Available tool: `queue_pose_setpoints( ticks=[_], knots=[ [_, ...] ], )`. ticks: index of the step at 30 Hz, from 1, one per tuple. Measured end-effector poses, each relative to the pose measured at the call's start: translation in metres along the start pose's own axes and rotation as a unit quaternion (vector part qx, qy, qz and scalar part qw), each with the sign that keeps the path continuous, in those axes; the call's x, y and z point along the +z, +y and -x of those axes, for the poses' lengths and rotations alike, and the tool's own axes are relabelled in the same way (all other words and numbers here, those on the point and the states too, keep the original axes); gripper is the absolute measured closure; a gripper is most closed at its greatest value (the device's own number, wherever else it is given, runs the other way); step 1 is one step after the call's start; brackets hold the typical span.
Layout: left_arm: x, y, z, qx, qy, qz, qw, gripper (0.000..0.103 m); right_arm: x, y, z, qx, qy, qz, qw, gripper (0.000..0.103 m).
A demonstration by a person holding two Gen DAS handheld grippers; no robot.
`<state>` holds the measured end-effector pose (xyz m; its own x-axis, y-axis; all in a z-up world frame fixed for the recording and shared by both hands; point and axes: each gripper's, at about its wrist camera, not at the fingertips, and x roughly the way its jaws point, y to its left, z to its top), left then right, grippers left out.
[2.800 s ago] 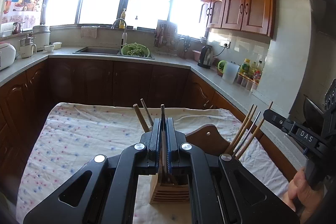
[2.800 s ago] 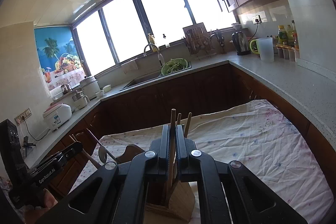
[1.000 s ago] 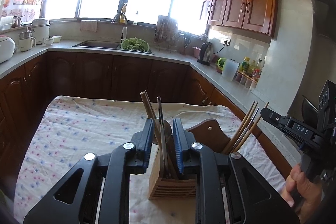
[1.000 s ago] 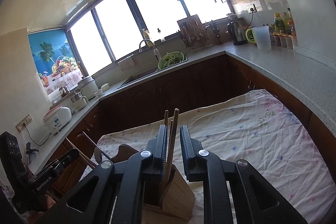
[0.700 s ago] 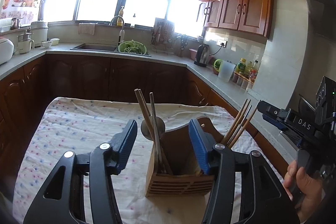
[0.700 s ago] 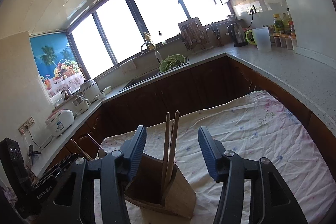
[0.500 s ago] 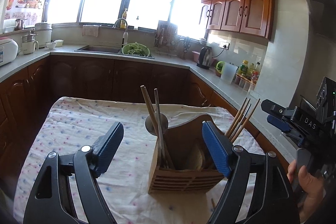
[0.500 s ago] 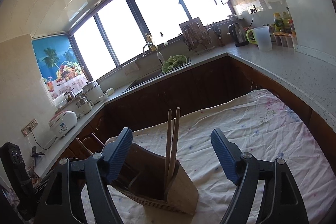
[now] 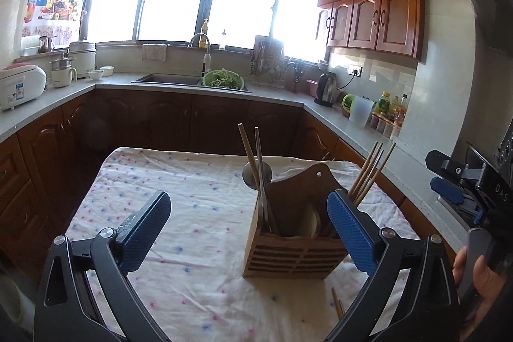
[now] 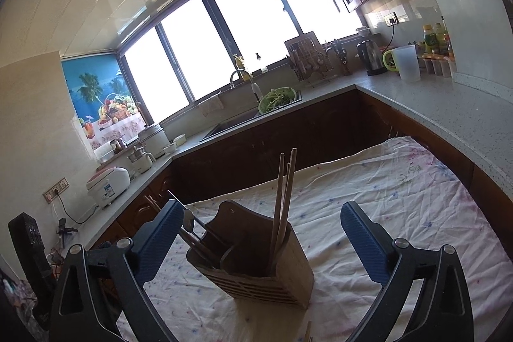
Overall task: Organize utensils
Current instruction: 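Withdraw both open tools away from the holder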
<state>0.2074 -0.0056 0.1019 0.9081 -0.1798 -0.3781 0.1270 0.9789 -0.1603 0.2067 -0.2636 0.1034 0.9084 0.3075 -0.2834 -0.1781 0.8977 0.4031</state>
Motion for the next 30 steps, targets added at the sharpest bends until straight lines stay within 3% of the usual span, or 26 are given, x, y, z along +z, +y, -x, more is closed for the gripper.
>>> queue_pose_setpoints(
  ticks=[21, 30],
  knots=[
    [-0.038, 0.002, 0.085, 0.020, -0.014, -0.001, 0.9997, 0.001, -0.044, 0.022, 0.079, 0.022, -0.011, 0.023, 0.999, 0.003],
    [-0.033, -0.001, 0.134, 0.013, -0.052, -0.003, 0.9985, 0.000, -0.035, 0.047, 0.129, 0.022, -0.059, 0.078, 0.995, 0.000]
  ],
)
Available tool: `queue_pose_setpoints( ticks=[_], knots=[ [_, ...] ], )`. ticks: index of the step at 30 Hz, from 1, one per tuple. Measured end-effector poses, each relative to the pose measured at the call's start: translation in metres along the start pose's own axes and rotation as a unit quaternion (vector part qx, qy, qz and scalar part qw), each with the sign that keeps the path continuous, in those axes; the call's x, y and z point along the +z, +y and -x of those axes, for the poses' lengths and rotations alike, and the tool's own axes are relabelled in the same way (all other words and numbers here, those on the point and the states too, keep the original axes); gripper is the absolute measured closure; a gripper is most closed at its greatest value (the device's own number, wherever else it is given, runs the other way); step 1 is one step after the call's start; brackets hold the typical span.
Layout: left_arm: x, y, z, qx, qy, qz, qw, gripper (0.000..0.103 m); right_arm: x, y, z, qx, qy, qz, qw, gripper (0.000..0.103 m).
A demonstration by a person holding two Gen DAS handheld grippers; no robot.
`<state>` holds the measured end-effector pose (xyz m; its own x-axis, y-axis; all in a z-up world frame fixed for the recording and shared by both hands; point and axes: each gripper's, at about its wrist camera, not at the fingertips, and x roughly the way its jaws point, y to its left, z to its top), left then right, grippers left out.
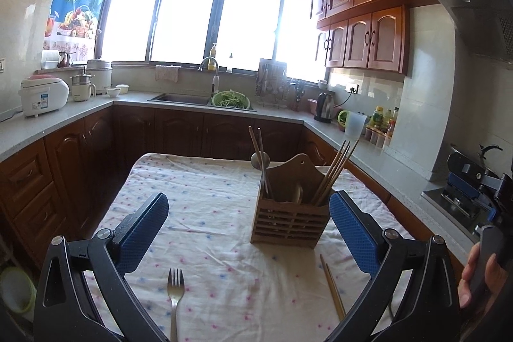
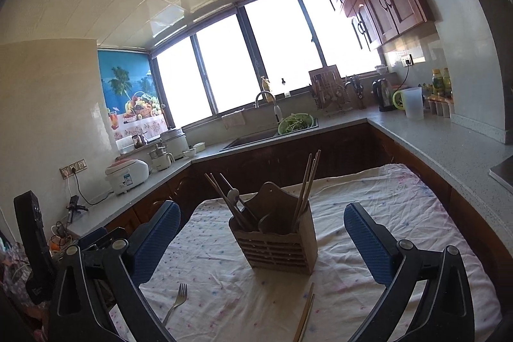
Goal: Organize utensils
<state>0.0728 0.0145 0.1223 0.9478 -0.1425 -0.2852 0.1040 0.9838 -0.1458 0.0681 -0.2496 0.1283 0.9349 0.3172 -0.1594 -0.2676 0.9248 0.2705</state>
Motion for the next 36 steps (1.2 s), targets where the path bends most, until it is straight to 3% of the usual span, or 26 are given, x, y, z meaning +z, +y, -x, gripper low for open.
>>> queue_pose_setpoints(
  ticks=[7, 17, 27, 36],
  knots=[
    [-0.030, -0.004, 0.020, 0.001, 0.002, -0.005, 1.0000, 0.000, -0.030, 0.014, 0.024, -0.022, -0.011, 0.039, 0.999, 0.000],
    [-0.094, -0.008, 0.028, 0.040, 0.008, -0.029, 0.9988, 0.000, -0.108, 0.008, 0.029, -0.054, 0.031, 0.053, 0.997, 0.000],
    [-0.139, -0.008, 0.021, 0.052, 0.048, -0.024, 0.9972, 0.000, -0.140, 0.008, 0.036, -0.081, 0.034, 0.066, 0.994, 0.000],
    [-0.149, -0.012, 0.026, 0.058, 0.042, -0.039, 0.9966, 0.000, -0.155, 0.014, 0.042, -0.084, 0.033, 0.080, 0.993, 0.000]
  ],
)
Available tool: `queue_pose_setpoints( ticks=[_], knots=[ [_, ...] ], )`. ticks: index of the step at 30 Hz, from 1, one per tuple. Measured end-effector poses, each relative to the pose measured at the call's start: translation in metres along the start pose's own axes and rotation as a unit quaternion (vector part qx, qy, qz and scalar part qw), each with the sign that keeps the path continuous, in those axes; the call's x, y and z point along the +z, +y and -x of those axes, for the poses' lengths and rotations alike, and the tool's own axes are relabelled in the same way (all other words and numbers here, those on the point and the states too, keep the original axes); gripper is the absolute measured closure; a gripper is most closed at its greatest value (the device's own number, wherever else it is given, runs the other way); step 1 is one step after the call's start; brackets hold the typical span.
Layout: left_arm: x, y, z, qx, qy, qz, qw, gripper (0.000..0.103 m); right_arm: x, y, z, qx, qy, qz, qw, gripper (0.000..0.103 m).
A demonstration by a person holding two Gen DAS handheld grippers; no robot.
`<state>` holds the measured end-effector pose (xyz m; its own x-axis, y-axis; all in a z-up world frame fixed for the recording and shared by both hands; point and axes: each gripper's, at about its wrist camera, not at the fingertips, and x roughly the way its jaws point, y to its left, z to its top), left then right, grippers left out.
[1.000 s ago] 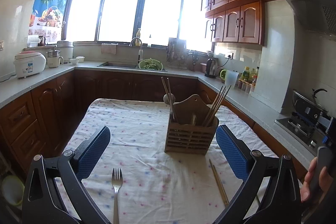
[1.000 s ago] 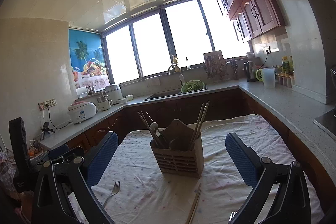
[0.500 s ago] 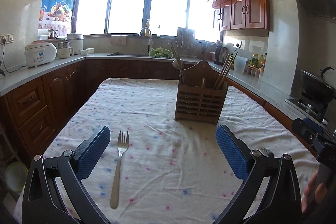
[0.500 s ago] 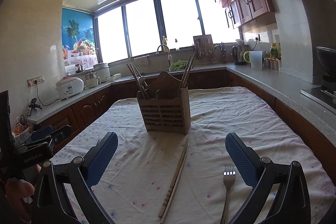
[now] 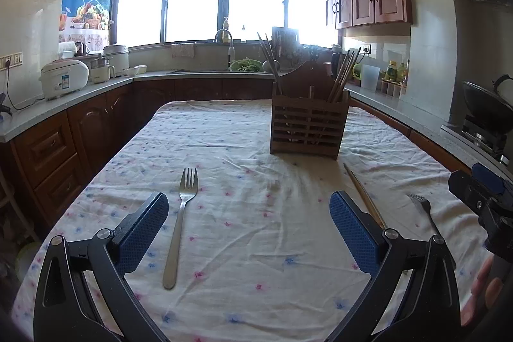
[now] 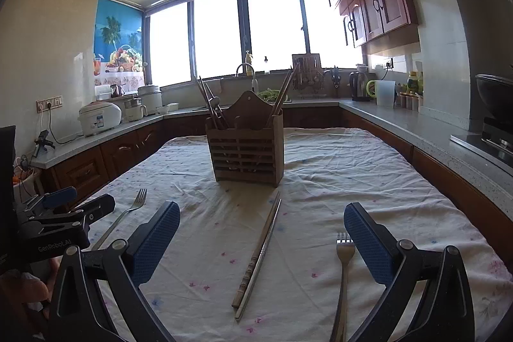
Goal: Organize utensils
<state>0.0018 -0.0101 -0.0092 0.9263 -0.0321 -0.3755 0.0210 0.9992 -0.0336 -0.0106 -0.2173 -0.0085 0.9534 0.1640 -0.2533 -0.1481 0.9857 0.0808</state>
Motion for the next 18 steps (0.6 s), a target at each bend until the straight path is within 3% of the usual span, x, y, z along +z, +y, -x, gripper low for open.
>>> queue_pose_setpoints(
  ticks=[18],
  knots=[
    [0.0027, -0.0047, 0.0053, 0.030, -0.006, -0.023, 0.9993, 0.000, -0.0039, -0.0063, 0.0033, -0.009, -0.003, -0.005, 1.000, 0.000]
  ],
)
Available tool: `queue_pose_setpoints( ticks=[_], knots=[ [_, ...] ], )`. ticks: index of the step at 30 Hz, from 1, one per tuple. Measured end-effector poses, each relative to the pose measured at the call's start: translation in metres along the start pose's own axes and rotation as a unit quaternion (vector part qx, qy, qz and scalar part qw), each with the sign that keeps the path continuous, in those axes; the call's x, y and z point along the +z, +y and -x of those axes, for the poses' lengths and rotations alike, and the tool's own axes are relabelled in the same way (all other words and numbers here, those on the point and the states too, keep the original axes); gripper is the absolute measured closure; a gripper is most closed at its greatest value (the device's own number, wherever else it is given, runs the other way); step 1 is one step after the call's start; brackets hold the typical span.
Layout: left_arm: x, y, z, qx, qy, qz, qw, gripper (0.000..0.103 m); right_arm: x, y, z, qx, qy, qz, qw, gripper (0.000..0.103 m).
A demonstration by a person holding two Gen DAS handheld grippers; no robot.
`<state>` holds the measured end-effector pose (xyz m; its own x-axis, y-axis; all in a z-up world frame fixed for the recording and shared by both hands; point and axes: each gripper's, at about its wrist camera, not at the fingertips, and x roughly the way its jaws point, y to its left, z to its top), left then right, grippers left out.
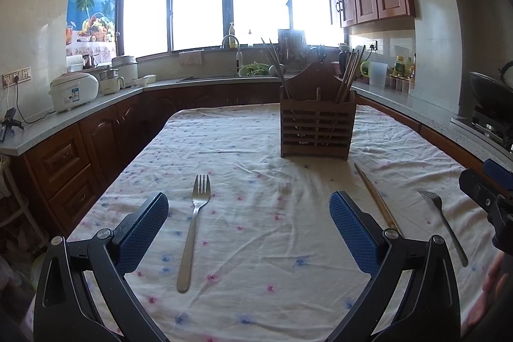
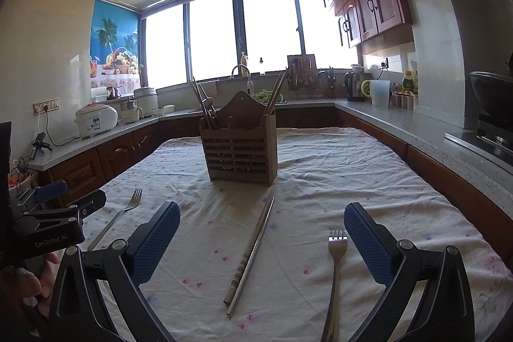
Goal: Organize utensils
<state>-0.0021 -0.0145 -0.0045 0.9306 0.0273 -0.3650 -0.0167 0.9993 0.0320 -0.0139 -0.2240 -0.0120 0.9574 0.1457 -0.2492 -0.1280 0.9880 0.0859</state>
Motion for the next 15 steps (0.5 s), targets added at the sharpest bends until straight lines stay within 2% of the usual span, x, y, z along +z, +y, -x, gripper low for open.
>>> queue_pose_setpoints(
  ticks=[15],
  knots=[
    [0.0005, -0.0031, -0.0001, 0.003, 0.000, -0.009, 1.0000, 0.000, 0.0013, -0.0022, 0.0007, 0.003, -0.003, -0.001, 1.000, 0.000]
  ],
)
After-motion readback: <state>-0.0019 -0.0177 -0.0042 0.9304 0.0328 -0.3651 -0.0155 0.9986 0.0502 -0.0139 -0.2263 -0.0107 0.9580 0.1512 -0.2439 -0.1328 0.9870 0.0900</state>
